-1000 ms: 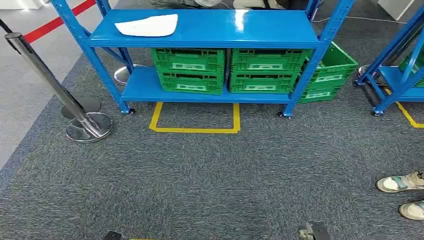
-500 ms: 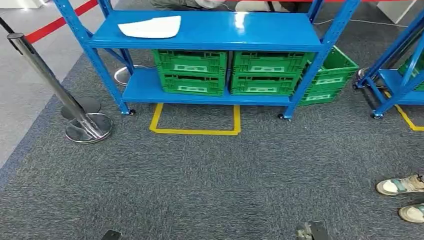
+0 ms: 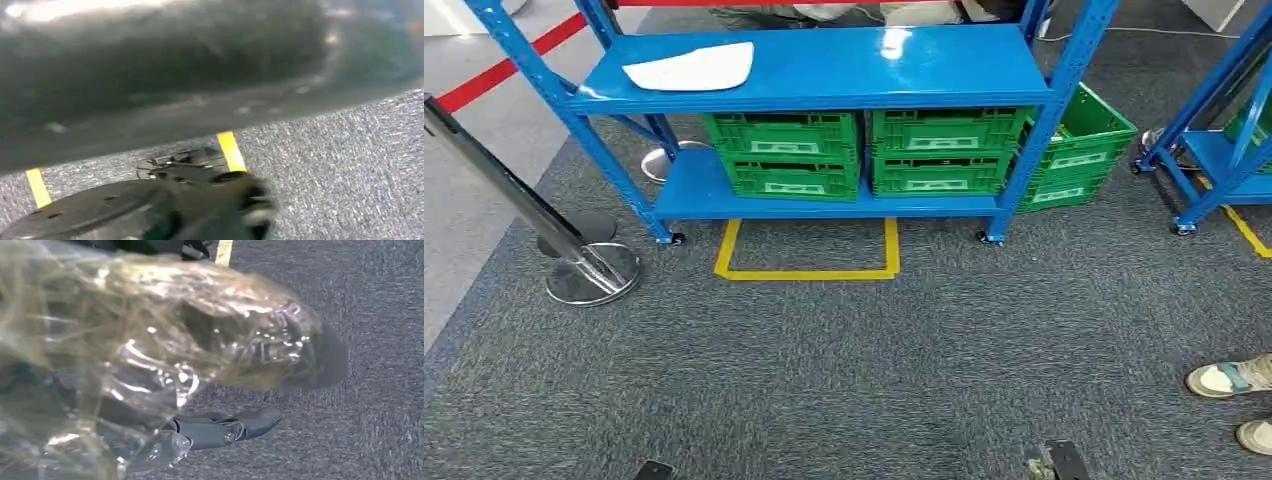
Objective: Take the parts from the cabinet and place them on the table.
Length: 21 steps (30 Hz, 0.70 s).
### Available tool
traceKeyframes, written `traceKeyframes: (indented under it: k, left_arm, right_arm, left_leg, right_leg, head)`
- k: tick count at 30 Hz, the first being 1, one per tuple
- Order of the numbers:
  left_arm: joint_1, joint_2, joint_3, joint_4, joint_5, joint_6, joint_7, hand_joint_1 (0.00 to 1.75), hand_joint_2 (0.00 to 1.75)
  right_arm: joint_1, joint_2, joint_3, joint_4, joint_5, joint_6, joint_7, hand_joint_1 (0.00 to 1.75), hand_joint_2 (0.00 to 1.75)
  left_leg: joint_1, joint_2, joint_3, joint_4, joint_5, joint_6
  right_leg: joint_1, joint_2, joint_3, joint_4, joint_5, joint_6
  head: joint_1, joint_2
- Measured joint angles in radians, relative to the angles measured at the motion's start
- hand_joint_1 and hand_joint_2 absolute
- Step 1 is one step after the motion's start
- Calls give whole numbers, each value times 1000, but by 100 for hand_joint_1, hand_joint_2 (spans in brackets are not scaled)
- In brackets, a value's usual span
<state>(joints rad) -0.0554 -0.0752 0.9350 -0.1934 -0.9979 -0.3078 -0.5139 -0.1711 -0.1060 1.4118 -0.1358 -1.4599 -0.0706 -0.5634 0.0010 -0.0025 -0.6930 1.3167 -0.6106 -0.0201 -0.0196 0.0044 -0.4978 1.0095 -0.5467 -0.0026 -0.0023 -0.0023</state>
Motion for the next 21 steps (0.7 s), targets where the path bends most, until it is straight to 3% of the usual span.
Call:
traceKeyframes:
  k: [1, 3, 4, 5, 6, 7, 8, 10, 11, 12, 13, 14, 15, 16, 17, 18, 19, 20, 21]
  left_arm:
    - [4, 0, 0, 0, 0, 0, 0, 0, 0]
    - [6, 0, 0, 0, 0, 0, 0, 0, 0]
    - [6, 0, 0, 0, 1, 0, 0, 0, 0]
    - [8, 1, 0, 0, 2, 0, 0, 0, 0]
    - [7, 1, 0, 1, 2, 0, 3, 0, 0]
    - [9, 1, 0, 1, 2, 1, 4, 0, 0]
    - [8, 3, 0, 1, 2, 1, 7, 0, 0]
    - [5, 3, 0, 1, 2, 2, 8, 0, 0]
    - [9, 3, 0, 1, 2, 2, 8, 0, 0]
    - [10, 3, 0, 1, 2, 2, 9, 0, 0]
    - [11, 3, 1, 1, 3, 2, 9, 0, 0]
    - [11, 1, 1, 1, 3, 2, 9, 0, 0]
    - [13, -1, 1, 1, 3, 2, 10, 0, 0]
    - [15, -2, 0, 1, 3, 2, 11, 0, 0]
    - [18, -2, 1, 1, 3, 2, 11, 0, 0]
    - [19, -2, 1, 1, 3, 2, 11, 0, 0]
    - [19, -2, 1, 1, 4, 2, 11, 0, 0]
    - [18, -3, 1, 1, 4, 2, 11, 0, 0]
    - [23, -5, 1, 2, 4, 2, 11, 0, 0]
  right_arm:
    - [4, 0, 1, 0, 0, 0, 0, 0, 0]
    - [8, 0, 3, 0, 0, 0, 1, 0, 0]
    - [8, 0, 3, 0, 1, 0, 1, 0, 0]
    - [10, 1, 4, 0, 2, 0, 1, 0, 0]
    - [5, 3, 5, 0, 2, 0, 0, 0, 0]
    - [4, 3, 5, 0, 3, 0, 2, 0, 0]
    - [3, 3, 5, 0, 3, 0, 2, 0, 0]
    - [0, 3, 6, 0, 3, 0, 1, 0, 0]
    - [-3, 3, 6, 0, 3, 0, 1, 0, 0]
    - [-6, 3, 6, 0, 3, 0, -1, 0, 0]
    - [-6, 3, 6, 0, 3, -1, 0, 0, 0]
    - [-4, 3, 6, 0, 5, 0, 1, 0, 0]
    - [0, 3, 7, 0, 5, 0, 2, 0, 0]
    - [4, 3, 9, 0, 5, 0, 3, 0, 0]
    - [6, 3, 10, 0, 5, 0, 3, 0, 0]
    - [7, 3, 12, 0, 5, -1, 3, 0, 0]
    - [8, 3, 13, 0, 5, -1, 4, 0, 0]
    - [10, 3, 13, 0, 5, -2, 4, 0, 0]
    - [17, 2, 14, 0, 5, -2, 4, 0, 0]
  left_leg:
    - [1, 0, -33, 13, 25, 0]
    - [1, 0, -41, -47, 123, 5]
    - [-1, 0, -22, -150, 222, 14]
    - [-5, -1, -12, -219, 278, 24]
    - [-14, -2, -11, -196, 255, 30]
    - [-17, 0, 11, -232, 238, 39]
    - [-19, 0, 31, -261, 200, 46]
    - [-15, 0, 48, -288, 178, 56]
    - [-7, -3, 71, -304, 174, 59]
    - [-7, -1, 96, -315, 165, 63]
    - [-7, -1, 112, -321, 156, 69]
    - [-7, -1, 128, -325, 144, 69]
    - [-7, -2, 145, -327, 130, 69]
    - [-8, -4, 165, -328, 116, 68]
    - [-8, -5, 184, -329, 103, 68]
    - [-8, -6, 208, -329, 86, 67]
    - [-10, -6, 231, -329, 70, 65]
    - [-11, -6, 252, -329, 54, 63]
    - [-11, -6, 256, -332, 37, 62]
  right_leg:
    - [0, 4, 15, -1, -12, 2]
    - [0, 7, 51, -4, -36, 4]
    - [0, 8, 82, -8, -54, 7]
    - [-1, 8, 87, -14, -69, 9]
    - [3, 9, 94, -20, -79, 17]
    - [0, 13, 100, -29, -83, 24]
    - [-1, 10, 106, -42, -86, 30]
    - [0, 5, 127, -38, -63, 50]
    - [0, 4, 104, -10, -54, 54]
    - [0, 2, 72, 62, -40, 54]
    - [0, 3, 24, 137, -46, 53]
    - [0, 3, -31, 206, -73, 52]
    - [0, 3, -80, 251, -121, 53]
    - [1, 3, -117, 267, -172, 52]
    - [2, 3, -144, 260, -206, 57]
    - [3, 2, -164, 228, -210, 58]
    - [6, 2, -173, 175, -167, 54]
    - [10, 0, -179, 113, -79, 45]
    - [17, -6, -187, 51, 71, 33]
  head:
    - [-1, 0]
    - [0, 0]
    - [0, 0]
    - [0, 0]
    - [7, -1]
    - [2, 1]
    - [-1, 0]
    - [0, 0]
    - [-2, 1]
    - [3, 0]
    - [6, 0]
    - [6, 0]
    - [7, 0]
    - [6, 0]
    - [8, 0]
    - [8, 0]
    - [8, 0]
    - [9, 0]
    - [10, 0]
